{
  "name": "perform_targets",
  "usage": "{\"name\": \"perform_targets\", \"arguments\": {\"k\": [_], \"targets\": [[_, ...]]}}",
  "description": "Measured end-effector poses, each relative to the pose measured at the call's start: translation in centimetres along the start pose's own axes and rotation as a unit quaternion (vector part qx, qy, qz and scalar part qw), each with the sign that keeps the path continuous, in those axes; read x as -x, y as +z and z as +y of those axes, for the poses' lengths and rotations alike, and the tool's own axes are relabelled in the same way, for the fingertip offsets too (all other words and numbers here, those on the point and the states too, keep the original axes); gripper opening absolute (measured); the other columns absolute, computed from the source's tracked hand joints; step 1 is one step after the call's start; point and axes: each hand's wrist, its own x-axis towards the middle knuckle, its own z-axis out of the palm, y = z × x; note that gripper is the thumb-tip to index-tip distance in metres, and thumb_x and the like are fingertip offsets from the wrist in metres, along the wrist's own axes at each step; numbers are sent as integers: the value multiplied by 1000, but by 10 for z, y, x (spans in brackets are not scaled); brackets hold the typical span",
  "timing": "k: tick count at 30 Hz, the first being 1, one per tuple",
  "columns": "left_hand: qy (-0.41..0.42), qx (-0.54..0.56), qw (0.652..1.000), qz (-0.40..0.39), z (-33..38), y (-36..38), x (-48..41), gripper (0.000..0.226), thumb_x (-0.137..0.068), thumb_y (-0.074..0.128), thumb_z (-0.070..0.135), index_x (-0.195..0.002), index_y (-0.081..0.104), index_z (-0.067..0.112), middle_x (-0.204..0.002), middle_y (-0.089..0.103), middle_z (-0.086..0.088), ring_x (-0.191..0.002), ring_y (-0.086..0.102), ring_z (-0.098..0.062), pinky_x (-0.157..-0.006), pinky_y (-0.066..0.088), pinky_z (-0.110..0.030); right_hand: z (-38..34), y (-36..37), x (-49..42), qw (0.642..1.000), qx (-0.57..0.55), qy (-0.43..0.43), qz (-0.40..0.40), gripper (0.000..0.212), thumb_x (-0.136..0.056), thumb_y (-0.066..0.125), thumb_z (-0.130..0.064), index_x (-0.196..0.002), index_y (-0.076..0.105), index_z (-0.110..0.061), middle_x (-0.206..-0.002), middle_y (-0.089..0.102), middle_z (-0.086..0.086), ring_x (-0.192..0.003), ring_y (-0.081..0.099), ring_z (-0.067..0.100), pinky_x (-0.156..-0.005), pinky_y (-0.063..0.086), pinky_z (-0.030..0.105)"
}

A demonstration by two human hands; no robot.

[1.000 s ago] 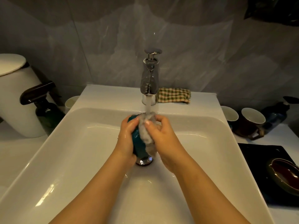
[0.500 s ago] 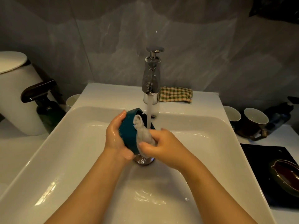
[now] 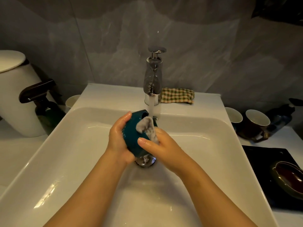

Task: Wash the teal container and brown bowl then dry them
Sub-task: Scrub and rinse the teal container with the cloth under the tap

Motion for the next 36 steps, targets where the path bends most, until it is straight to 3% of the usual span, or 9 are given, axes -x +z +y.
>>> {"name": "perform_targets", "arguments": {"k": [2, 5, 10, 13, 19, 22, 27, 31, 36], "targets": [[19, 13, 999, 23, 4, -3, -1, 38, -83, 51, 44, -85, 70, 12, -76, 69, -10, -73, 63, -26, -73, 51, -37, -2, -2, 2, 992, 125, 13, -25, 40, -91, 44, -52, -123, 56, -31, -122, 60, -7, -106, 36, -24, -119, 2, 38], [19, -7, 999, 36, 2, -1, 0, 34, -83, 53, 42, -87, 69, 13, -74, 69, -8, -71, 64, -24, -66, 52, -34, 2, 1, -1, 966, 258, 4, -13, 45, -94, 28, -55, -129, 50, -35, -127, 59, -11, -125, 38, -4, -117, -12, 39], [-6, -77, 997, 26, -19, 10, 2, 39, -84, 51, 41, -112, 63, 16, -96, 68, -13, -87, 65, -27, -60, 52, -33, -3, -1, 0, 989, -122, 85, 21, 10, -92, 54, -26, -98, 56, -35, -105, 65, -8, -104, 60, 9, -92, 49, 28], [49, -129, 990, 20, -26, 12, -1, 40, -89, 49, 37, -126, 50, 24, -114, 62, -14, -98, 63, -29, -58, 53, -33, 2, -6, 1, 961, -254, 97, 58, 13, -88, 60, -17, -94, 63, -27, -90, 70, -7, -89, 67, 10, -75, 54, 22], [13, -3, 1000, 24, 0, 2, 1, 45, -71, 59, 42, -101, 65, 8, -84, 68, -11, -71, 67, -24, -61, 57, -32, 1, 4, 1, 998, -47, 26, 26, 30, -83, 68, -26, -113, 62, -23, -104, 70, -2, -101, 64, 11, -94, 49, 27], [-49, 57, 995, 62, 7, -2, -1, 38, -78, 60, 46, -93, 70, 13, -84, 69, -13, -79, 64, -31, -74, 54, -41, 5, 2, -3, 972, 233, -10, 16, 50, -82, 61, -50, -126, 55, -28, -115, 67, -5, -115, 51, 3, -118, 7, 34], [-120, 10, 993, 7, 2, 0, -1, 49, -79, 51, 53, -101, 68, 13, -96, 68, -16, -91, 62, -34, -85, 48, -51, -4, -10, 0, 999, 23, 31, 36, 36, -77, 72, -32, -110, 61, -24, -90, 63, -11, -93, 62, 9, -80, 56, 23], [-18, 6, 999, -29, -5, 7, 0, 60, -68, 67, 46, -124, 57, 27, -113, 67, -10, -96, 68, -27, -65, 57, -38, -8, -17, -1, 991, -102, 34, 77, 11, -81, 69, -27, -77, 62, -34, -78, 67, -12, -76, 66, 5, -66, 56, 18], [-18, -63, 997, -35, -13, 10, 4, 85, -60, 76, 42, -136, 40, 33, -131, 55, -13, -111, 58, -32, -62, 56, -40, -15, -13, -2, 980, -94, 25, 176, 10, -84, 59, -44, -80, 58, -34, -88, 67, -6, -86, 65, 11, -76, 58, 30]]}}
